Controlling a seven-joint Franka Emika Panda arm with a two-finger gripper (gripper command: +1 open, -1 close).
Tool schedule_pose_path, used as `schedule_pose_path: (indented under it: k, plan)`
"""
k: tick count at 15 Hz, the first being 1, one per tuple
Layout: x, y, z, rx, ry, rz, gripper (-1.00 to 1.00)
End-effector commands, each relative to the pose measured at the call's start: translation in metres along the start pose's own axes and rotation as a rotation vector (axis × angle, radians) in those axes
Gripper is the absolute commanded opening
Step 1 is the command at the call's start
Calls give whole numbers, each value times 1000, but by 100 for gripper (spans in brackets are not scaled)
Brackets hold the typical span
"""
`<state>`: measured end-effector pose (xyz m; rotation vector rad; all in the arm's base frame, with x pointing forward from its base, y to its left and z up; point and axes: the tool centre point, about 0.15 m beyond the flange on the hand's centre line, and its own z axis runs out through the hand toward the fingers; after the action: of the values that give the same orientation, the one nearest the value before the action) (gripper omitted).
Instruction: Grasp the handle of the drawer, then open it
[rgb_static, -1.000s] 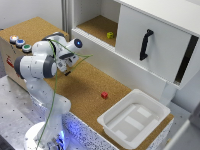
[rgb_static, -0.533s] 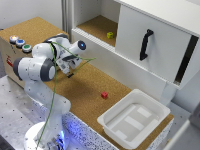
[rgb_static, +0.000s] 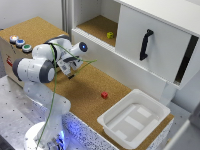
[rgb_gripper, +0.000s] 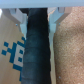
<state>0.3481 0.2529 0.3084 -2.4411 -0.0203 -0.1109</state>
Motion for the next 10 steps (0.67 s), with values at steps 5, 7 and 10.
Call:
schedule_pose_path:
  k: [5, 7, 10]
  plan:
    - [7, 71, -6, 16, -5, 7, -100]
    - [5, 76, -11, 13, -1, 10, -100]
    - [3, 89, -20, 9, 11, 29, -100]
